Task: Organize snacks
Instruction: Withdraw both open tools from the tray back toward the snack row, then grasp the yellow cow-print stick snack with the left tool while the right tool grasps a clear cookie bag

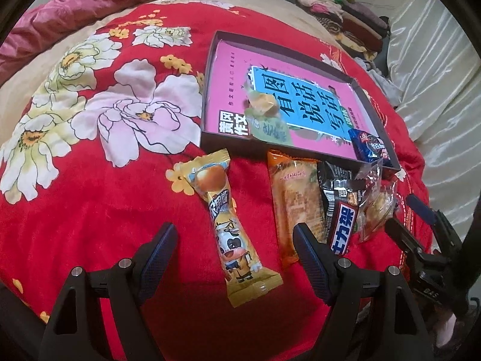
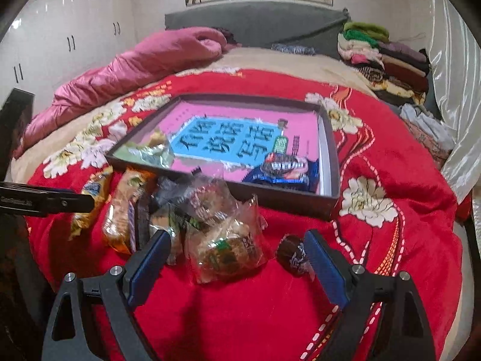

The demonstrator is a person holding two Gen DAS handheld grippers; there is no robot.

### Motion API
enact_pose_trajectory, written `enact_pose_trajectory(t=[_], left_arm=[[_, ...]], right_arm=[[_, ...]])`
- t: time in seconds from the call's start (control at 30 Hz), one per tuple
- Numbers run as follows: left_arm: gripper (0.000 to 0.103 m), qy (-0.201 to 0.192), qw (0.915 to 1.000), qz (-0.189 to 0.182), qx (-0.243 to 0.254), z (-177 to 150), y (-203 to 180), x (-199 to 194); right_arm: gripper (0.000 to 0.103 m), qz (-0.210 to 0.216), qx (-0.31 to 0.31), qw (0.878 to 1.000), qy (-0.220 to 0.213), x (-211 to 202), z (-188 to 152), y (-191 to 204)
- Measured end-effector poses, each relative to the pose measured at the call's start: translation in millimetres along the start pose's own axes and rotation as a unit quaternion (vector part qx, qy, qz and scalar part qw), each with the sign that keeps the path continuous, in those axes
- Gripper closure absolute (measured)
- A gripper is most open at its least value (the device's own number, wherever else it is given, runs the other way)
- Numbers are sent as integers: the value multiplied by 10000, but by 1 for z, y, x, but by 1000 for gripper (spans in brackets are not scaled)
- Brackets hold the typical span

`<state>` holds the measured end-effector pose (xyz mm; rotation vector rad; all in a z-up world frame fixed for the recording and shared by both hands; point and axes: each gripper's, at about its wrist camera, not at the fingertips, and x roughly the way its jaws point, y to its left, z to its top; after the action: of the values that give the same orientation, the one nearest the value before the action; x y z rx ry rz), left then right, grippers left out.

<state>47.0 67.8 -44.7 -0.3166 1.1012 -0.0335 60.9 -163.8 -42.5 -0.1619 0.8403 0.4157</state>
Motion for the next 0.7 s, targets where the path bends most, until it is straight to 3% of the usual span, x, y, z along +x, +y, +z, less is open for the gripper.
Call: enact_pose_trajectory(t=[0.43, 0.57, 0.7], left_arm=[[23, 59, 10000, -9, -7, -2, -1, 10], [23, 76, 9999, 7, -86, -1, 2, 14], [30, 51, 9997, -20, -237, 1, 8, 16]], right_arm=[[16, -84, -396, 9988, 280, 24, -1, 4], [43, 99, -616, 9974, 364, 31, -1, 11], [50, 144, -697, 9970, 299, 28, -1, 14]])
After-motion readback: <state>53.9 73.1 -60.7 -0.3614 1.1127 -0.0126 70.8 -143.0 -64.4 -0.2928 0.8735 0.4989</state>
